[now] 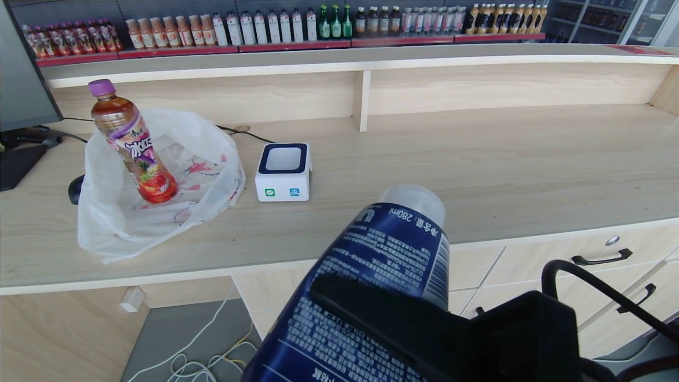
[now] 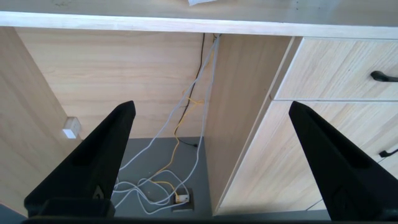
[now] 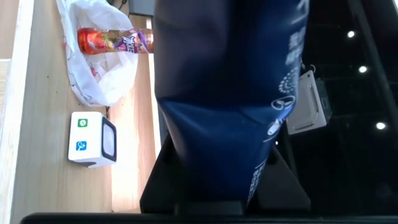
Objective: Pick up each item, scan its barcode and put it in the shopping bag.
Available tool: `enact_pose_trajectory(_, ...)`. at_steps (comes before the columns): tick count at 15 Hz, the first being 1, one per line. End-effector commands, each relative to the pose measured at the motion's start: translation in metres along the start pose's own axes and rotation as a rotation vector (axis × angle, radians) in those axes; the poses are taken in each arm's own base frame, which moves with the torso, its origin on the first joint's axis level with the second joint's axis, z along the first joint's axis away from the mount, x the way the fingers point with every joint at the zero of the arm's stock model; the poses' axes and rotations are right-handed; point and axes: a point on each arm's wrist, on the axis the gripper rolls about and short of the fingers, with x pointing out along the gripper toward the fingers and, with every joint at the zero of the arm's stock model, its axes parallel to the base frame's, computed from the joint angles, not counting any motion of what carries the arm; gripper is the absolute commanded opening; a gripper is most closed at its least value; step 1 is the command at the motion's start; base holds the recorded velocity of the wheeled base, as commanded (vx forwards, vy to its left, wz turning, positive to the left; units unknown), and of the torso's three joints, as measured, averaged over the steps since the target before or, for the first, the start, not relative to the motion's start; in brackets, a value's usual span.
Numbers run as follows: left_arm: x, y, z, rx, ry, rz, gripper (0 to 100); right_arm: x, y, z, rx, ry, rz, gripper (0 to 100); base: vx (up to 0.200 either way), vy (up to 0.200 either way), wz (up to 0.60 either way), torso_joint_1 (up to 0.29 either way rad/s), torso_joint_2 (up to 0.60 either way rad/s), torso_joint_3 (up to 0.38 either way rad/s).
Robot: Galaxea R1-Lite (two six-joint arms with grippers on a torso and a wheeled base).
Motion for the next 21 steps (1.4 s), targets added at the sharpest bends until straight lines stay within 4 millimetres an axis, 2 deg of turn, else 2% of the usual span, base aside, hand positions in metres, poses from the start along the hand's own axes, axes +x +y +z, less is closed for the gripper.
enact_pose_trajectory(1,0.0,0.0,0.0,0.0,0.0,0.0,100,0.0,-0.001,0.0,0.0,0.0,-0.004,0,0.0,0.0,0.0,0.0,0.0,0.0)
enact_pose_trajectory(9,0.0,0.0,0.0,0.0,0.0,0.002,100,0.0,0.005,0.002,0.127,0.001,0.017,0,0.0,0.0,0.0,0.0,0.0,0.0)
enact_pose_trajectory(11,0.0,0.0,0.0,0.0,0.0,0.0,100,0.003,0.01,0.003,0.31,0.027,0.034,0,0.0,0.0,0.0,0.0,0.0,0.0)
enact_pose_trajectory(15,0.0,0.0,0.0,0.0,0.0,0.002,100,0.008,0.002,0.0,0.674,0.064,-0.013,0,0.0,0.0,0.0,0.0,0.0,0.0)
enact_pose_trajectory(17,0.0,0.0,0.0,0.0,0.0,0.0,100,0.019,-0.016,-0.007,0.87,0.055,-0.121,0,0.0,0.0,0.0,0.0,0.0,0.0)
enact_pose_trajectory(19,0.0,0.0,0.0,0.0,0.0,0.0,100,0.034,-0.041,-0.026,0.99,0.089,-0.227,0,0.0,0.0,0.0,0.0,0.0,0.0)
enact_pose_trajectory(21,0.0,0.0,0.0,0.0,0.0,0.0,100,0.025,-0.045,-0.059,1.137,0.229,-0.223,0,0.0,0.0,0.0,0.0,0.0,0.0)
